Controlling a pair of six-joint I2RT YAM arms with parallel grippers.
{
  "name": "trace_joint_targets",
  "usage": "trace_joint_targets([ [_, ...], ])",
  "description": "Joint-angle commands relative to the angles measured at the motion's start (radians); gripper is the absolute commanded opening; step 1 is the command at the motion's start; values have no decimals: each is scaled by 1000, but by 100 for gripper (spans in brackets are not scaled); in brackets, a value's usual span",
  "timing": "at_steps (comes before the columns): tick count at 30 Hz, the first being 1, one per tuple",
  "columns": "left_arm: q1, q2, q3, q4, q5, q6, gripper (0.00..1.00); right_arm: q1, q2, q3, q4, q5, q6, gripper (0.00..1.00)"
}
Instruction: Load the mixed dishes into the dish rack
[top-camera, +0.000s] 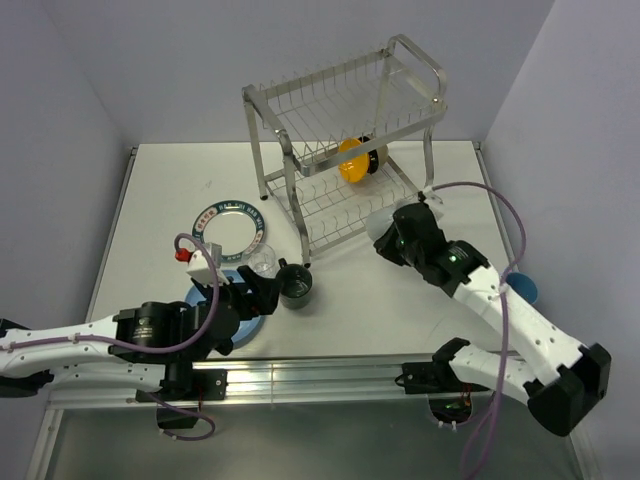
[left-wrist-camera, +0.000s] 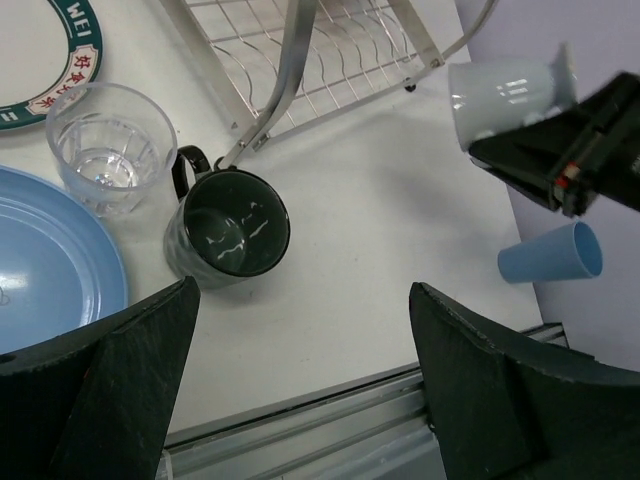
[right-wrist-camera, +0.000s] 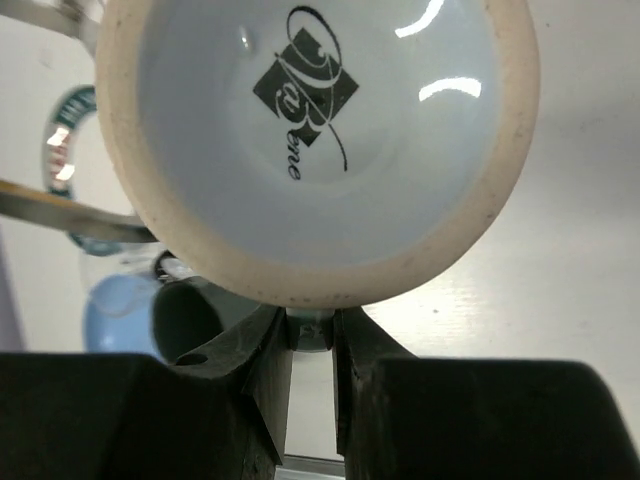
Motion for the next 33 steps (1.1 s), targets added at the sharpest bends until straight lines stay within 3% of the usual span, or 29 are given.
trace_joint_targets([
  [1,15,9,34,72,63,133,92,-42,90,108,130,-46,-153,0],
  [7,80,32,13,124,165,198,92,-90,289,219,167,-42,-239,0],
  [14,157,88,-6,110,236,170,93,-133,501,322,195,-39,-284,0],
  [17,238,134,-10,121,308,167,93,-144,582,357,208,-27,-300,0],
  [22,398,239,-20,191,471,259,90,-201,673,394,250,-45,-314,0],
  [33,484,421,-50,336,569,290,89,-280,809,480,264,-42,-357,0],
])
